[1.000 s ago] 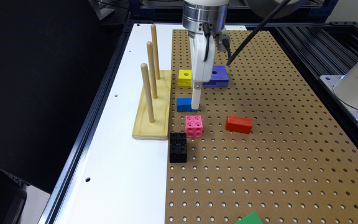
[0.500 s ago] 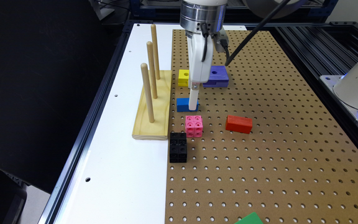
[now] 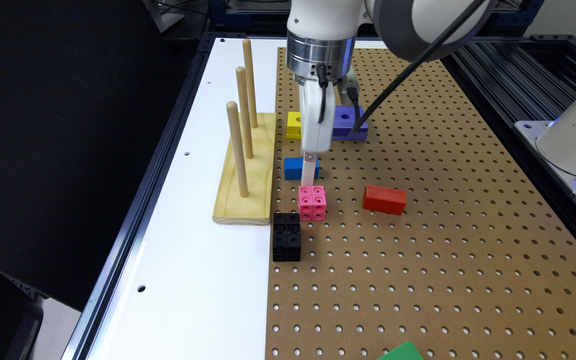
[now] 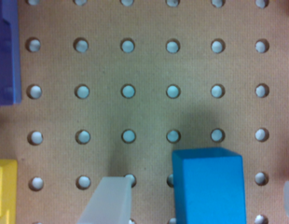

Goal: Pick up narrow blue stick.

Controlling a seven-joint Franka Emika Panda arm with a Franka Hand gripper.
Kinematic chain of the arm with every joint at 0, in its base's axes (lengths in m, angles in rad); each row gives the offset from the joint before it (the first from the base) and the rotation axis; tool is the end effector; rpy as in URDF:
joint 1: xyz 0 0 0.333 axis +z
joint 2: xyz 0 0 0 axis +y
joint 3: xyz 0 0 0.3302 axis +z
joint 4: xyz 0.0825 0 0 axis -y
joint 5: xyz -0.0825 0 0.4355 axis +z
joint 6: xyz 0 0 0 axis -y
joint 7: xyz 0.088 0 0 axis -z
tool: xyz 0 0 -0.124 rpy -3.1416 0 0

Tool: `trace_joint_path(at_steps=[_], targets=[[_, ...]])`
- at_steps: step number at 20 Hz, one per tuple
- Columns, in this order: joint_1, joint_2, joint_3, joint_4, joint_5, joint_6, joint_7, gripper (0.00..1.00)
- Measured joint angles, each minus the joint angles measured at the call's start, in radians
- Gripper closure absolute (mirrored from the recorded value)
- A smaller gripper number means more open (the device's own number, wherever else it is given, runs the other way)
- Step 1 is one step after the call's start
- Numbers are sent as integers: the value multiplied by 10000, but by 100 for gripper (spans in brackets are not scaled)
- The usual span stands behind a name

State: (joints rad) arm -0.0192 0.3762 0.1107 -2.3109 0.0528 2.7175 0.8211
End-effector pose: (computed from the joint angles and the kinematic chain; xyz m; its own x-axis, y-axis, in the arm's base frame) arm 0.5530 0.0530 0.1347 0.7072 -0.7065 -0.0263 -0.7064 -0.7048 -0.0654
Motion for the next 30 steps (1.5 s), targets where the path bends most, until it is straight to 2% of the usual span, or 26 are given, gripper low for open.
trace_joint_path(at_steps=[10,11,30], targets=[[6,164,0,33,-15,52,12,0],[-5,162,-12,30,-16,57,12,100],[-4,157,-15,27,-30,56,9,100]])
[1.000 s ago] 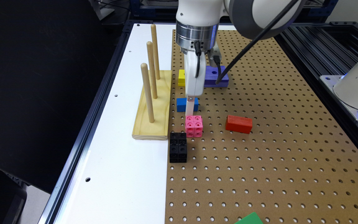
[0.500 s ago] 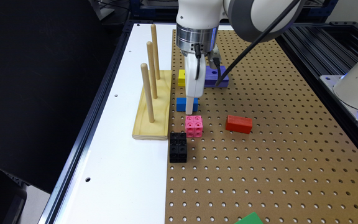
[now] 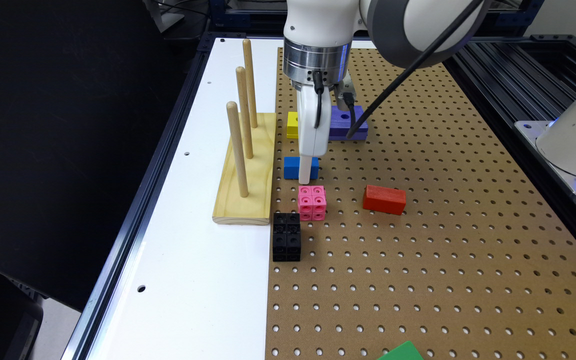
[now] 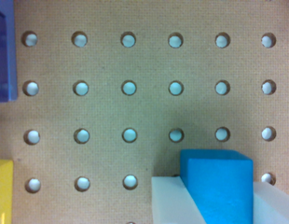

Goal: Pick up narrow blue stick.

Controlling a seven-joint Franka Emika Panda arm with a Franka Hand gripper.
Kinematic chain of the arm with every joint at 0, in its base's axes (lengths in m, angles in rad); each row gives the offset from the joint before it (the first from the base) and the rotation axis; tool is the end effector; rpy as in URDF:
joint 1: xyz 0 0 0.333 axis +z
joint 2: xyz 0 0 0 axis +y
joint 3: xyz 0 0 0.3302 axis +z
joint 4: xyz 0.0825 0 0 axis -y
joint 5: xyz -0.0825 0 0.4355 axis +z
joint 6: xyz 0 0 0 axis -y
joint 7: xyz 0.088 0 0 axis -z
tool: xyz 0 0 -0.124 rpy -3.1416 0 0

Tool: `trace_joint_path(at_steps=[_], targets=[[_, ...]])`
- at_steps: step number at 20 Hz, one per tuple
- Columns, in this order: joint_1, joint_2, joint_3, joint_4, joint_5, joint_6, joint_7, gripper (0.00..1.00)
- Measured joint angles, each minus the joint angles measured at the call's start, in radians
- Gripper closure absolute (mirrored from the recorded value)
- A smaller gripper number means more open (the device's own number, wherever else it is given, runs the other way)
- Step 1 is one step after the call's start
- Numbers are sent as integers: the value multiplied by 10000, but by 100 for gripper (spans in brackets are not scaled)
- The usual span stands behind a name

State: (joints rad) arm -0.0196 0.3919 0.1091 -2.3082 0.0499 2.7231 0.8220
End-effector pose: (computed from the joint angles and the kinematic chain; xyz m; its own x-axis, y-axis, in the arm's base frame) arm 0.5519 0.0520 0.1275 0.7066 -0.7070 -0.0306 -0.7073 -0.7044 -0.0595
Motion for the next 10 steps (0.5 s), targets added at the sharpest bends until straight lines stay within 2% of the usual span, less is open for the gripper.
trace_joint_path(at_steps=[4,10], targets=[[-1,-164,-9,-4,-1,-80,-1,100],[-2,-779,-10,-56,-1,-701,-1,100]])
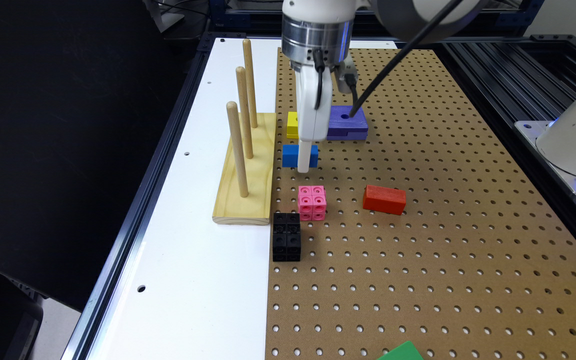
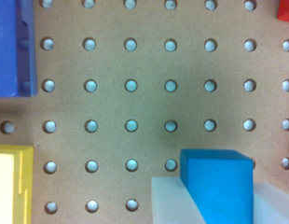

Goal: Pick up narrow blue stick.

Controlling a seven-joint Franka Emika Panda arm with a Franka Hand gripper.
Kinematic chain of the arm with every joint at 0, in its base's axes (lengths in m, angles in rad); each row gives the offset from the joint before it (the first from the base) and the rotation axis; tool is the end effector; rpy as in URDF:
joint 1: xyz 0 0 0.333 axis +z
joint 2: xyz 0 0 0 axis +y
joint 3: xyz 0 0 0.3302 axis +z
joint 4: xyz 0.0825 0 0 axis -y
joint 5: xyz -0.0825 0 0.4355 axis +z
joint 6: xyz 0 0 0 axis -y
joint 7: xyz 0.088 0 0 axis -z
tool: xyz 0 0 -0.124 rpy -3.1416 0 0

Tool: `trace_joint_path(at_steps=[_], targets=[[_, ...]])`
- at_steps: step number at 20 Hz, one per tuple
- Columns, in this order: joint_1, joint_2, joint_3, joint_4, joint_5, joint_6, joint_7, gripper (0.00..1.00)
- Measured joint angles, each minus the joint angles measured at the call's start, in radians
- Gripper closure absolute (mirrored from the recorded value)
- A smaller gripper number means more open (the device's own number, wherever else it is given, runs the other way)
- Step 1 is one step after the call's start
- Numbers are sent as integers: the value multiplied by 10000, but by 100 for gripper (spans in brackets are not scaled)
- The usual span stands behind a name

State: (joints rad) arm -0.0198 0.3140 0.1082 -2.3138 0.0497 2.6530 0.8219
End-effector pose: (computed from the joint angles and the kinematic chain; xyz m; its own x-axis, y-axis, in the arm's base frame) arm 0.5554 0.0510 0.1621 0.7092 -0.7045 -0.0254 -0.7046 -0.7073 -0.0576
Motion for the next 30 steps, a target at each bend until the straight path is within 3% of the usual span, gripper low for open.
trace_joint_path(at_steps=[4,9,15,21,30], targets=[[0,-191,0,-4,0,-118,0,100],[-2,-1154,1,-17,0,-1096,5,100],[-3,-1433,1,-21,0,-1322,5,100],[-5,-2350,3,-23,0,-2205,10,100],[-6,-2395,6,-26,0,-2263,10,100]])
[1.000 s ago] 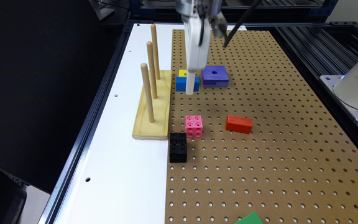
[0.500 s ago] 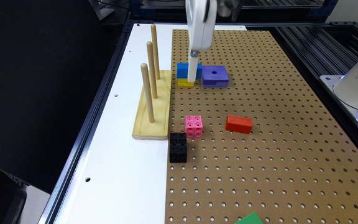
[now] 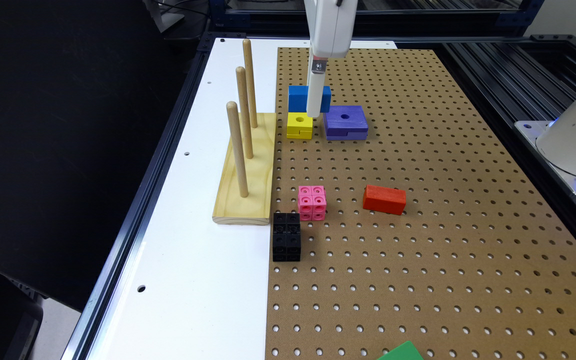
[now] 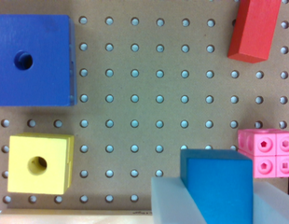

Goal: Pick up narrow blue stick.

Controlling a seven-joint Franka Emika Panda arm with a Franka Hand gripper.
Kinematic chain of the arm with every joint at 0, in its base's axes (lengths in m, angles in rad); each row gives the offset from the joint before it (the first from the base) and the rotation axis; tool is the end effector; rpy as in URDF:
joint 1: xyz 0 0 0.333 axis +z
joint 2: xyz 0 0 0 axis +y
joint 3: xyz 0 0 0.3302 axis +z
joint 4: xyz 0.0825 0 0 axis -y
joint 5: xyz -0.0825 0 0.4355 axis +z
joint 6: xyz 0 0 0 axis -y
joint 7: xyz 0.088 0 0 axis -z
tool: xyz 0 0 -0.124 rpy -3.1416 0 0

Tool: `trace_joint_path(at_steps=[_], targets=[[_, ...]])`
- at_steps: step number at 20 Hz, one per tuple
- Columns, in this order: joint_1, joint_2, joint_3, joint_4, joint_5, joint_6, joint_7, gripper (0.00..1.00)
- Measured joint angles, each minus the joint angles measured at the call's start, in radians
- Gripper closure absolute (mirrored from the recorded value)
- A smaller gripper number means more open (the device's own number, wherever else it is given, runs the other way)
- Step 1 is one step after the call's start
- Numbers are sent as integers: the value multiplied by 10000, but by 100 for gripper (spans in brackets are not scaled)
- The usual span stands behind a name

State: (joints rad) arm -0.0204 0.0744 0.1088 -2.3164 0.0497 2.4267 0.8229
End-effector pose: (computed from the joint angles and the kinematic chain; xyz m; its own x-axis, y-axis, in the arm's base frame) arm 0.5544 0.0502 0.2735 0.7167 -0.6973 -0.0067 -0.6966 -0.7154 -0.0545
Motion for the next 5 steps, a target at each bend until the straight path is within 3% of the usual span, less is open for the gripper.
trace_joint_path(at_steps=[5], targets=[[0,-221,1,19,0,-119,1,100]])
